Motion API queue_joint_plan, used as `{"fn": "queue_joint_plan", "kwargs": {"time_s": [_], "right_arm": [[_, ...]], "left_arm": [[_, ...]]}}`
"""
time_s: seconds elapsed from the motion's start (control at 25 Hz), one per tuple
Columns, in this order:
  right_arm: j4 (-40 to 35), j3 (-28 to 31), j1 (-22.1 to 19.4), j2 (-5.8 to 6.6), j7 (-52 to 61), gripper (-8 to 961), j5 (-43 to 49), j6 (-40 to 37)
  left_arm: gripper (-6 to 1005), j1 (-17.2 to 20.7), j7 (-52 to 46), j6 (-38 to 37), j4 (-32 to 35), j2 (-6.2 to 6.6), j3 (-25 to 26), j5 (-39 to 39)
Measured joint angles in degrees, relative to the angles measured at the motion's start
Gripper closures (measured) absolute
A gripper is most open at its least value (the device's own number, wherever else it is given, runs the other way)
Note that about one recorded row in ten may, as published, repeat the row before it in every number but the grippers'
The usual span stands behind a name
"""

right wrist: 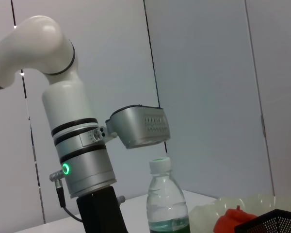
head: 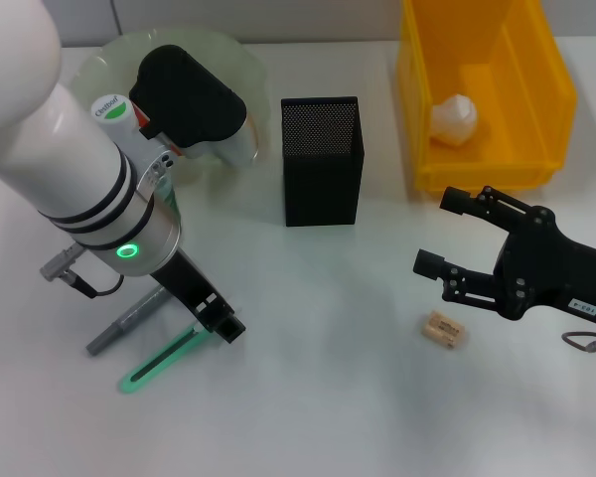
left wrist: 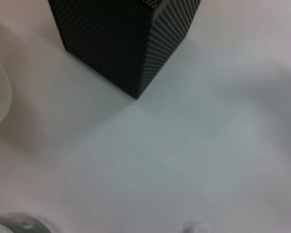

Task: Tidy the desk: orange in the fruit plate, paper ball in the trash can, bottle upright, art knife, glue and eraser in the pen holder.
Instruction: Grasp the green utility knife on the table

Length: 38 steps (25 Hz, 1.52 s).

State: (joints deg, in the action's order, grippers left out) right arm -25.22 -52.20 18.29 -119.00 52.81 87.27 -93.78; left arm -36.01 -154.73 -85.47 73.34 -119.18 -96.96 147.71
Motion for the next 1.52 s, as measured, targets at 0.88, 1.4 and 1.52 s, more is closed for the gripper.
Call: {"fn": "queue_joint_plan", "kwargs": {"time_s": [0.88,1.4,1.52], "right_arm": [[0.0,0.0,0.0,0.0,-0.1,107,0.0,0.0],[0.0,0.0,0.0,0.0,-0.1,107,0.0,0.5],[0.0,0.0,0.0,0.0,0.0,107,0.0,0.5]], "left_arm": [[546,-0.5,0.3,-0.1,-0.8,0.0,-1.6,0.5],[624,-0.8,0.3,0.0,-0.8,0.0,-3.5,1.1],[624,-0.8,0.3,-0.1,-0.8,0.0,-3.5,1.1]]}}
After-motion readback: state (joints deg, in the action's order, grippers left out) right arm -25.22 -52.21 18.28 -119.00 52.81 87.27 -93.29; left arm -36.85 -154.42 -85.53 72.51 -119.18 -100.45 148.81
